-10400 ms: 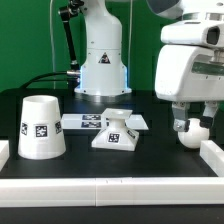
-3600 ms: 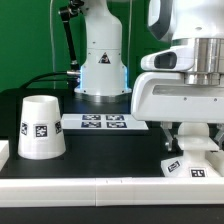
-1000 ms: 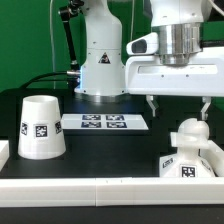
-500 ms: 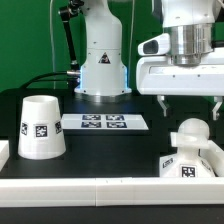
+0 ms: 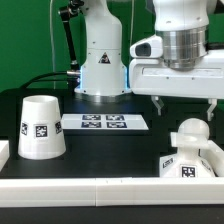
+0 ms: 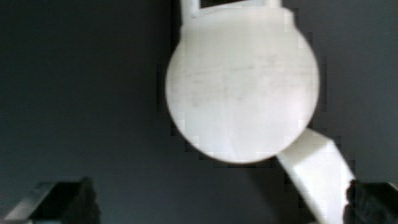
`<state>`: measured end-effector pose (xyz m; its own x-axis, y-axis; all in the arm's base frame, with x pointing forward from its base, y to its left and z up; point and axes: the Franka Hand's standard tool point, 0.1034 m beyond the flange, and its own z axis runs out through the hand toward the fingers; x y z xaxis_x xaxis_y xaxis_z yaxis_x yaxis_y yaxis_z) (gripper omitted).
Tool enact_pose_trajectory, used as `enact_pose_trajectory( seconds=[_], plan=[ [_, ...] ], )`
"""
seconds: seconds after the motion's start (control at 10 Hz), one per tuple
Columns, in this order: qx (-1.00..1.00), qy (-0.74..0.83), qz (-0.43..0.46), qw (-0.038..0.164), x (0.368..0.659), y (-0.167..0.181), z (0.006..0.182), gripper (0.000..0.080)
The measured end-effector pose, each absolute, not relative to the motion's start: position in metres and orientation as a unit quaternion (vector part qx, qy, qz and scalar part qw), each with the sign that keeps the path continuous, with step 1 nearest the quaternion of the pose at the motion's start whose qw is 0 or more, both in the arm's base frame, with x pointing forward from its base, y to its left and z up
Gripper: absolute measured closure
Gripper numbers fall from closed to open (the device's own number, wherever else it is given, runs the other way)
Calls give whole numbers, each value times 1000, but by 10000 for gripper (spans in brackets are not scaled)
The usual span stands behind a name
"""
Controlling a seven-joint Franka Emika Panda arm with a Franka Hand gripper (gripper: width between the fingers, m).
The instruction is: Assemble lamp
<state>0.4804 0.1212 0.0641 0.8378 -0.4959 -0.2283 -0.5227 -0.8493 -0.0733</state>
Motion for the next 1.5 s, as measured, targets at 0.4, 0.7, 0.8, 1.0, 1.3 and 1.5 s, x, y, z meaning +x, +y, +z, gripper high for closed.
enact_pose_trajectory(
  seconds=[0.4,0.7,0.8,1.0,1.3,1.5],
  plan=[
    [-931,288,213,70,484,121,66,101],
    [-911,282,292,74,480,107,62,101],
    [-907,279,306,74,482,109,58,101],
    [-909,241,326,100,487,119,60,101],
    [-898,236,356,108,488,110,55,101],
    [-901,234,348,109,491,111,55,101]
  ],
)
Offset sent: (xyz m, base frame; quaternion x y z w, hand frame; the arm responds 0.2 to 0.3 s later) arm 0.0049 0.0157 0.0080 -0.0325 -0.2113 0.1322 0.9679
